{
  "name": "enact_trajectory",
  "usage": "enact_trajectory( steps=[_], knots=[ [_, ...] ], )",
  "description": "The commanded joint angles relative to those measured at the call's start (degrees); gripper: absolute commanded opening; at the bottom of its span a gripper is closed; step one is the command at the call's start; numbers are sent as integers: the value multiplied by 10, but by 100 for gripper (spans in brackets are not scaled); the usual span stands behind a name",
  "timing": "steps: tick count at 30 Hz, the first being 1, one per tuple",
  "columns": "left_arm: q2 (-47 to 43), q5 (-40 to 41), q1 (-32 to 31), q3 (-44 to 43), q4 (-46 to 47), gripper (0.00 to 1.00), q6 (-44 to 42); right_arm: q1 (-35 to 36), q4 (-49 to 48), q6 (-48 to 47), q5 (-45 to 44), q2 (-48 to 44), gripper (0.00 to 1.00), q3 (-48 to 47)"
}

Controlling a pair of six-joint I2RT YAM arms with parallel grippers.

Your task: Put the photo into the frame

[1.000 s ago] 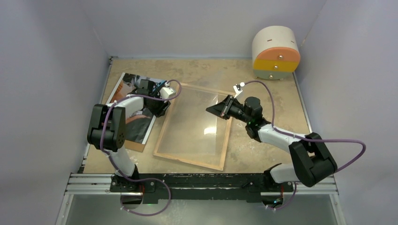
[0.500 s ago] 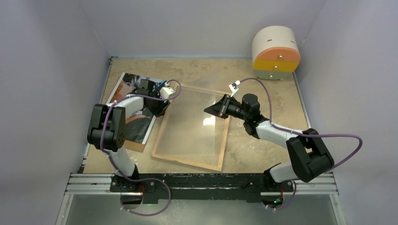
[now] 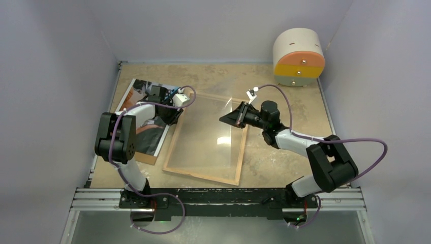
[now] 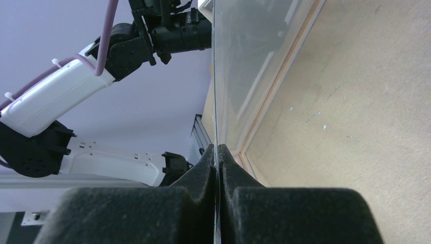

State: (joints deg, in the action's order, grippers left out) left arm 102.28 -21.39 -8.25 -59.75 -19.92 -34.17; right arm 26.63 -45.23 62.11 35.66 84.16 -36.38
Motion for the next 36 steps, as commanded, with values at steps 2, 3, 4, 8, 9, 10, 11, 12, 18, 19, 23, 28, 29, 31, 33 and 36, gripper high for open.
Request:
enact_trajectory(
  steps=[2,3,4,8,9,10,11,12,18,19,23,28,29,31,33,36],
  knots=[
    [52,-82,-12,37,-135,31,10,4,-26,47,-8,4,0,-17],
    [52,-82,-12,38,-138,30,8,4,-3,35,-14,-1,0,-21],
    [53,-82,-12,38,-139,29,7,4,31,20,-19,-6,0,-24],
    [51,-81,-11,38,-140,28,3,4,118,-33,-34,-23,0,-28],
    [50,-81,-11,38,-140,28,3,4,135,-45,-39,-27,0,-28],
    [51,-82,-11,38,-140,27,3,4,146,-53,-43,-31,0,-25],
    [51,-81,-11,38,-140,27,3,4,148,-54,-40,-33,0,-21],
    [52,-80,-11,38,-139,27,4,4,150,-55,-39,-34,0,-18],
    [50,-72,-11,38,-141,27,3,3,178,-78,-58,-40,0,-21],
    [49,-72,-11,38,-141,27,3,3,187,-85,-66,-43,0,-22],
    [48,-74,-11,34,-145,26,3,3,213,-102,-87,-58,0,-25],
    [47,-72,-11,30,-146,25,3,3,248,-117,-120,-86,0,-17],
    [47,-72,-11,30,-146,25,3,3,251,-118,-122,-90,0,-15],
    [48,-71,-11,31,-145,25,3,2,262,-120,-127,-94,0,-14],
    [51,-70,-11,31,-144,25,4,2,261,-121,-126,-94,0,-13],
    [53,-72,-11,32,-144,25,6,2,250,-114,-112,-84,0,-13]
  ],
)
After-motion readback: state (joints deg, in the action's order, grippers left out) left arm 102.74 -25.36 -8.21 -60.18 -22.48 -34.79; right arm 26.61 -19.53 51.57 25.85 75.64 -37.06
